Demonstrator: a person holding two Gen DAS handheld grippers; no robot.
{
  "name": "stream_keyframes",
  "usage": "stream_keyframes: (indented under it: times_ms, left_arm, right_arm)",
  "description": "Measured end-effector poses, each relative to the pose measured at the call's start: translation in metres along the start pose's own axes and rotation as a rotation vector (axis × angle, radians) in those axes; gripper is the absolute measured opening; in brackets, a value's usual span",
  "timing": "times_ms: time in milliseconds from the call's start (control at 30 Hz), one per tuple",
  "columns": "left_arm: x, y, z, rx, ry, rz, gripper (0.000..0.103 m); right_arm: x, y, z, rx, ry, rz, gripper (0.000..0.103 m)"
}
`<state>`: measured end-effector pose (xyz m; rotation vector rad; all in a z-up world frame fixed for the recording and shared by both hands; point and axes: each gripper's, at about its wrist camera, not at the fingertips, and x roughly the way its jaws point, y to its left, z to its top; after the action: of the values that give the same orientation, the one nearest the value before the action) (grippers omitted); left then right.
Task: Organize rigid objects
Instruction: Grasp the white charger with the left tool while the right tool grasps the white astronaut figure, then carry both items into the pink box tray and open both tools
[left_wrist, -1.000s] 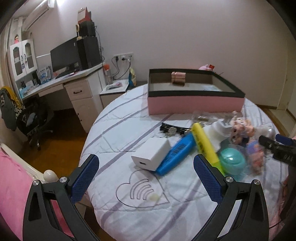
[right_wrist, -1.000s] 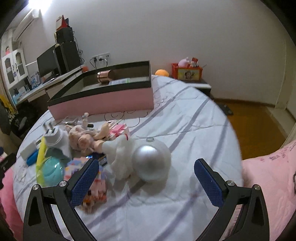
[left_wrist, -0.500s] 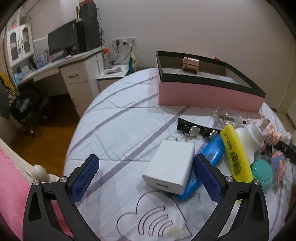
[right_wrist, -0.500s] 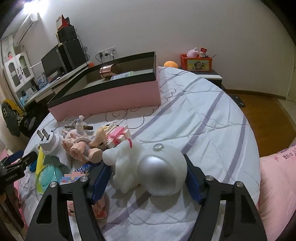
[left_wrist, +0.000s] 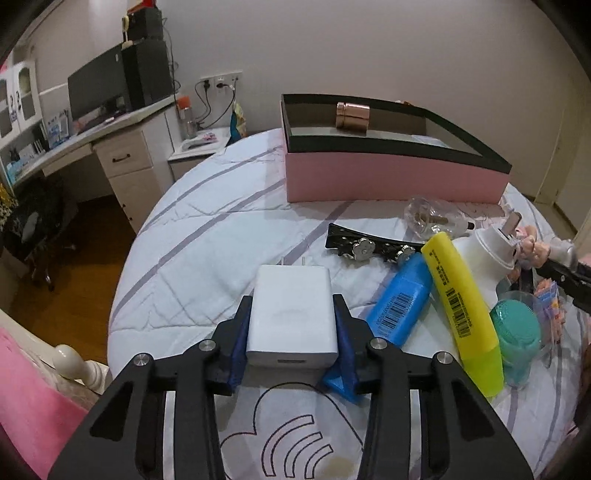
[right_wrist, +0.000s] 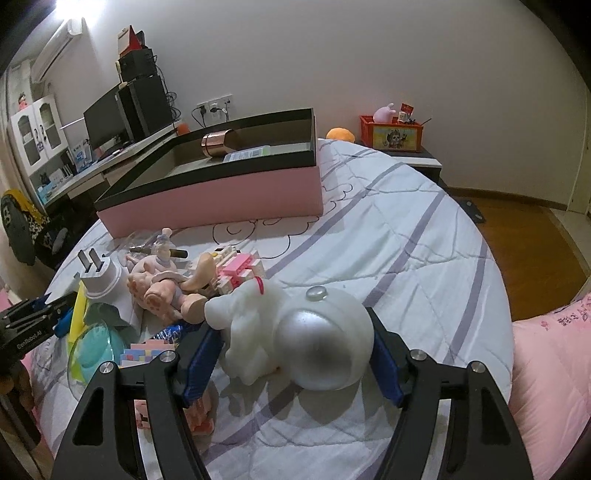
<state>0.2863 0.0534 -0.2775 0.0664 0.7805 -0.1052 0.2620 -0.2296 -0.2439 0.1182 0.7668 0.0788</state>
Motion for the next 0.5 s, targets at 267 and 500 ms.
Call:
stream_keyframes:
  times_ms: [267, 500]
  left_arm:
    - [-0.018, -0.007, 0.000, 0.020, -0.023, -0.011, 0.041]
    - [-0.044, -0.016, 0.009, 0.035, -0.079, -0.025, 0.041]
  right_arm:
    - [-0.011, -0.003, -0.001, -0.010, -0.028, -0.022, 0.073]
    - [-0.031, -0.004, 0.007, -0.006, -0.080, -0.019, 0.073]
